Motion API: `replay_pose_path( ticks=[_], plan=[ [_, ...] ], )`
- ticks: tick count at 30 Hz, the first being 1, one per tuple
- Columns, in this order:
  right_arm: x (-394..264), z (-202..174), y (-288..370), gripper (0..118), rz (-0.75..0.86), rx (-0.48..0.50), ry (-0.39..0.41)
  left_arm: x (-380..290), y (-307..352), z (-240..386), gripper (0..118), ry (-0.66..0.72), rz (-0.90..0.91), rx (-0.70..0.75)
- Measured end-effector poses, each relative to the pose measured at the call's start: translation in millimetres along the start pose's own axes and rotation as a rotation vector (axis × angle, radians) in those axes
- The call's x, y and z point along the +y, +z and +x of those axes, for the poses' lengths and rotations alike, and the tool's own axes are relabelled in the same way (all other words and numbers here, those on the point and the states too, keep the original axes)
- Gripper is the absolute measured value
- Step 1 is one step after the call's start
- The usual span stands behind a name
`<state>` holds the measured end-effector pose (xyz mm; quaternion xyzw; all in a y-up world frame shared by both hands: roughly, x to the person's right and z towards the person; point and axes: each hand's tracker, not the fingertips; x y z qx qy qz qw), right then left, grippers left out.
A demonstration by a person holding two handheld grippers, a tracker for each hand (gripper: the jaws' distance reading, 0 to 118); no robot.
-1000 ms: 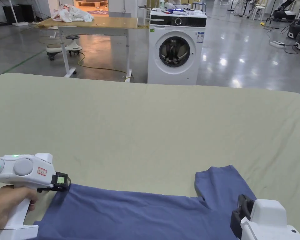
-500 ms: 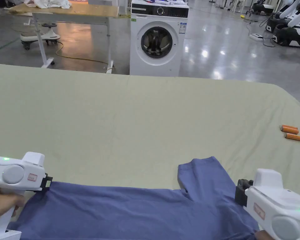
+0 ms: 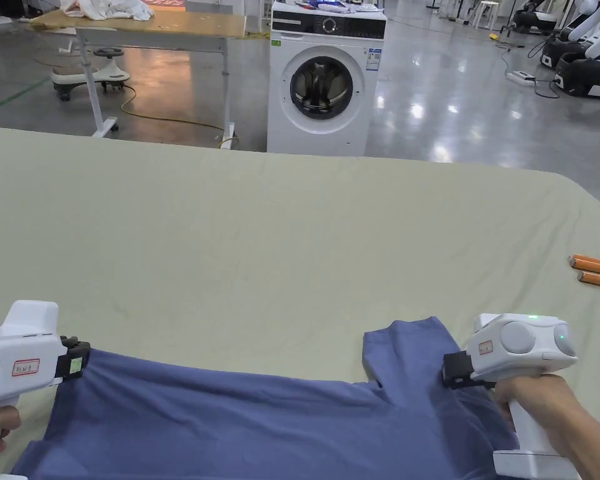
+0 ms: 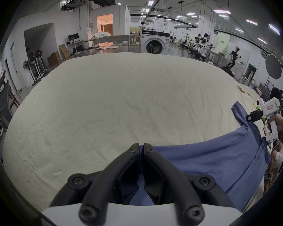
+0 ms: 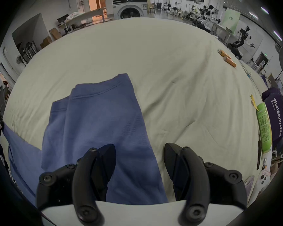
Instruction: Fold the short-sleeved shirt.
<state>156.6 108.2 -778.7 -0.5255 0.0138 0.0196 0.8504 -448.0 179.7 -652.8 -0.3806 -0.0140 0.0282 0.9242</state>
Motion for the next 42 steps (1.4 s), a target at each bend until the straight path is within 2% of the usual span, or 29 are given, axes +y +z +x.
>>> replay_pose_path(
  ticks=[2, 3, 6, 7, 11, 18, 27, 36, 42],
  plan=[
    [0, -2, 5, 60, 0.000, -0.004, 0.004, -3, 2, -1, 0, 0.001, 0.007, -0.001],
    [0, -3, 6, 55, 0.005, -0.010, 0.006, -4, 2, -1, 0, 0.004, 0.010, 0.001],
    [-1, -5, 11, 7, 0.027, -0.014, 0.027, -7, 2, -3, 0, 0.009, 0.019, 0.003],
    [-2, -3, 12, 3, 0.028, -0.010, 0.017, -7, 2, -2, 0, 0.012, 0.021, 0.003],
    [-7, 2, 32, 1, 0.096, 0.012, -0.025, -9, 5, -5, 0, 0.024, 0.028, -0.005],
    [-41, 0, 120, 0, 0.225, 0.019, 0.019, -15, 41, -18, 0, 0.042, 0.075, -0.049],
    [-128, 9, 218, 0, 0.321, 0.052, 0.026, -55, 118, -34, 0, 0.080, 0.171, -0.114],
    [-226, 9, 232, 0, 0.213, 0.068, 0.033, -136, 157, -35, 0, 0.079, 0.084, -0.126],
    [-268, 13, 185, 0, 0.074, 0.040, 0.032, -179, 143, -27, 0, 0.065, -0.072, -0.092]
  ],
)
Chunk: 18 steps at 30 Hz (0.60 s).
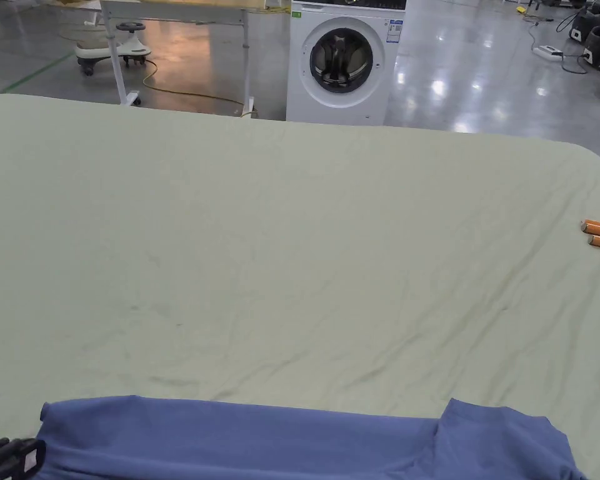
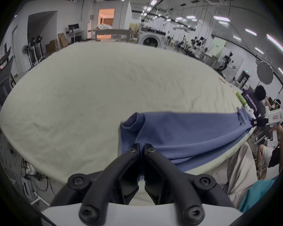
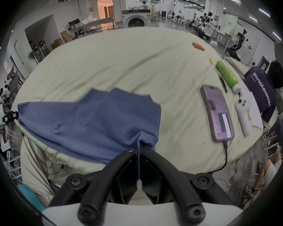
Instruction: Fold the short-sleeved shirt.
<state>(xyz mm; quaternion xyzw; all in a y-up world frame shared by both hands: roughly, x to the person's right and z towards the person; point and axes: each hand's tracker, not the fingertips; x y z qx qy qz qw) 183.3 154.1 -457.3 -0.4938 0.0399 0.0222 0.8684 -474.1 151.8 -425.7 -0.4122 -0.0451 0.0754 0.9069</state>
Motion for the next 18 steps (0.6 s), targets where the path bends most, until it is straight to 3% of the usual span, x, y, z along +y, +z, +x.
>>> replay_pose_path(
  ticks=[4, 11, 12, 15, 16, 18],
  plan=[
    [-9, -1, -22, 0, -0.016, -0.024, 0.000, -13, -19, 11, 0, -0.074, -0.074, 0.066],
    [-10, -7, -35, 4, -0.014, -0.055, 0.018, -11, -30, 17, 4, -0.042, -0.073, 0.103],
    [-9, -8, -33, 13, -0.011, -0.059, 0.023, -9, -28, 18, 8, -0.038, -0.069, 0.103],
    [1, -13, -14, 70, 0.006, -0.156, 0.078, 1, -16, 24, 36, -0.024, -0.024, 0.105],
    [6, -15, -6, 79, 0.036, -0.195, 0.087, 7, -11, 27, 42, -0.030, 0.014, 0.100],
    [16, -16, 9, 79, 0.110, -0.202, 0.088, 18, -1, 34, 45, -0.036, 0.075, 0.099]
  ],
)
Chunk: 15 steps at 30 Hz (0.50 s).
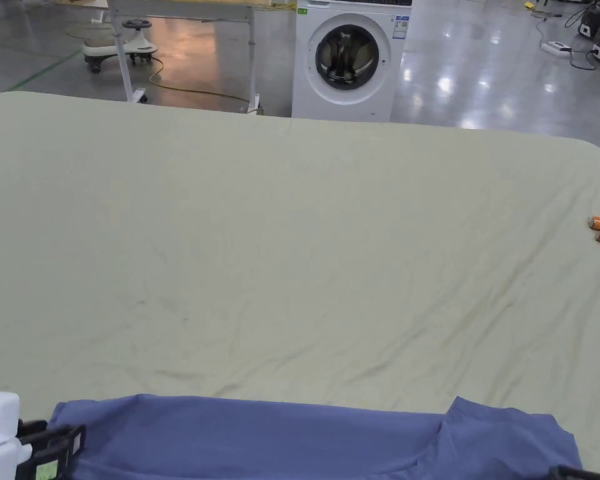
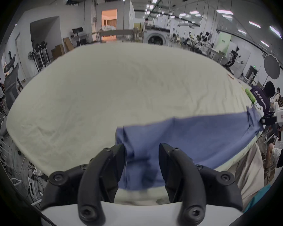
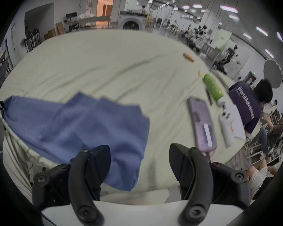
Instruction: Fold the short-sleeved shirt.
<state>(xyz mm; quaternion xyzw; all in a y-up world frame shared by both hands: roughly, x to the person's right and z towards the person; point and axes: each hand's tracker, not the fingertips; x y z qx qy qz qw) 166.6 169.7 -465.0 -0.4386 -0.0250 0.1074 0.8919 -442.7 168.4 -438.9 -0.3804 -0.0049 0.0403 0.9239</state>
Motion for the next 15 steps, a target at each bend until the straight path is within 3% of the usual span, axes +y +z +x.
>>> replay_pose_path(
  ticks=[7, 10, 13, 15],
  plan=[
    [48, -27, 32, 79, 0.284, -0.037, -0.068, 43, 9, 33, 45, -0.013, 0.258, 0.005],
    [62, -54, 36, 76, 0.445, 0.021, -0.113, 56, 8, 52, 45, -0.040, 0.359, 0.022],
    [73, -85, 41, 62, 0.580, 0.050, -0.141, 64, 8, 72, 39, -0.073, 0.462, 0.064],
    [78, -102, 44, 47, 0.659, 0.048, -0.148, 66, 5, 79, 27, -0.089, 0.526, 0.072]
  ],
)
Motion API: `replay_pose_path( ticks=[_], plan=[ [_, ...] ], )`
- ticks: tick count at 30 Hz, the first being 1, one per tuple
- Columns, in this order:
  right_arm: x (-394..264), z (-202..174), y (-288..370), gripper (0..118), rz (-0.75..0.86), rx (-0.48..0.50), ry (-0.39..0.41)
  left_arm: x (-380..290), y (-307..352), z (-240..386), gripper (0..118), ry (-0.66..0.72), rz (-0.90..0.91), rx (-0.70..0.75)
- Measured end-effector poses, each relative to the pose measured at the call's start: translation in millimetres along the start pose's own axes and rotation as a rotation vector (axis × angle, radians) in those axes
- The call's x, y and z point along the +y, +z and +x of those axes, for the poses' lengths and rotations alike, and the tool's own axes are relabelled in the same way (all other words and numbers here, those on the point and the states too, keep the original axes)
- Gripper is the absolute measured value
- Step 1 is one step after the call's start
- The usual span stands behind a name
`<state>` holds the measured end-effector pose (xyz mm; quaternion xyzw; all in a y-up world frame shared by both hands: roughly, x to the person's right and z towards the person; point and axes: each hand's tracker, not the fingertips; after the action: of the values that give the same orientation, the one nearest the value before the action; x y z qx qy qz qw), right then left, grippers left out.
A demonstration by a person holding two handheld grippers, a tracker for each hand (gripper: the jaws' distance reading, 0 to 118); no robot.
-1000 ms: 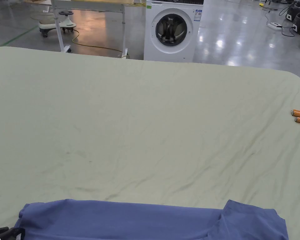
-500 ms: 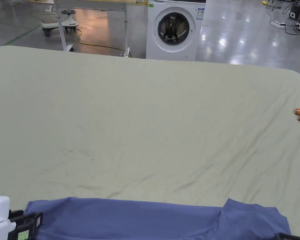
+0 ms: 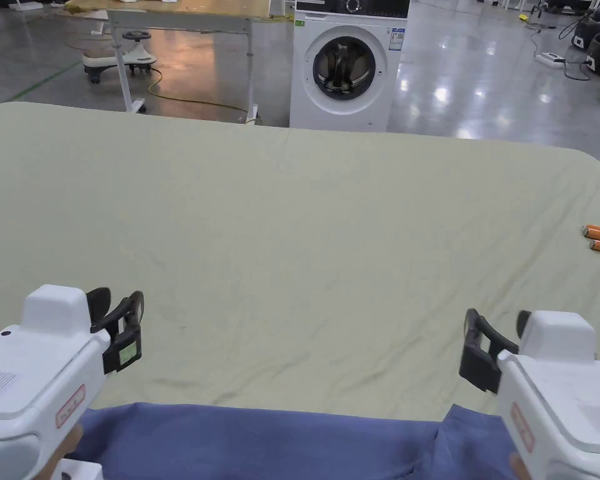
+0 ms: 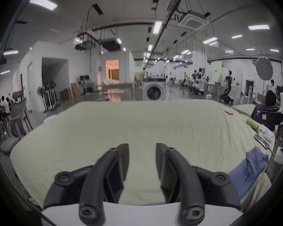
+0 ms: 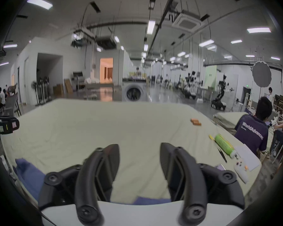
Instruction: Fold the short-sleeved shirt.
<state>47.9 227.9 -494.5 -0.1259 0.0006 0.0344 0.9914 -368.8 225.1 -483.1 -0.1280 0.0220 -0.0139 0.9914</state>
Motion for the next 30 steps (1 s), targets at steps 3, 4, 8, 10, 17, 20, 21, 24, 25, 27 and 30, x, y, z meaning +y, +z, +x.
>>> replay_pose_path(
  ticks=[3, 4, 8, 10, 17, 20, 21, 24, 25, 27, 30],
  plan=[
    [5, -22, -4, 8, 0.068, -0.003, -0.010, 6, 2, 10, 1, -0.019, 0.050, 0.020],
    [7, -27, -5, 5, 0.081, 0.004, -0.021, 9, 3, 15, 0, -0.021, 0.053, 0.015],
    [11, -42, -12, 0, 0.088, 0.032, -0.042, 11, 10, 14, 0, -0.045, 0.038, 0.019],
    [11, -48, -13, 0, 0.086, 0.038, -0.031, 8, 14, 4, 0, -0.043, 0.007, 0.044],
    [6, -61, -21, 0, 0.068, 0.093, -0.029, -20, 32, -81, 0, 0.107, -0.207, 0.028],
    [4, -65, -26, 0, 0.052, 0.113, -0.023, -35, 37, -120, 0, 0.200, -0.336, -0.040],
    [3, -67, -27, 0, 0.047, 0.117, -0.017, -41, 37, -133, 0, 0.240, -0.367, -0.066],
    [-1, -69, -32, 0, 0.023, 0.131, -0.008, -60, 33, -167, 0, 0.349, -0.471, -0.133],
    [-2, -70, -33, 0, 0.017, 0.134, -0.008, -66, 31, -176, 2, 0.376, -0.497, -0.152],
    [-5, -70, -35, 0, 0.003, 0.140, -0.003, -79, 24, -194, 12, 0.467, -0.538, -0.234],
    [-10, -70, -36, 0, -0.014, 0.141, 0.001, -105, 6, -219, 62, 0.651, -0.582, -0.364]
  ],
)
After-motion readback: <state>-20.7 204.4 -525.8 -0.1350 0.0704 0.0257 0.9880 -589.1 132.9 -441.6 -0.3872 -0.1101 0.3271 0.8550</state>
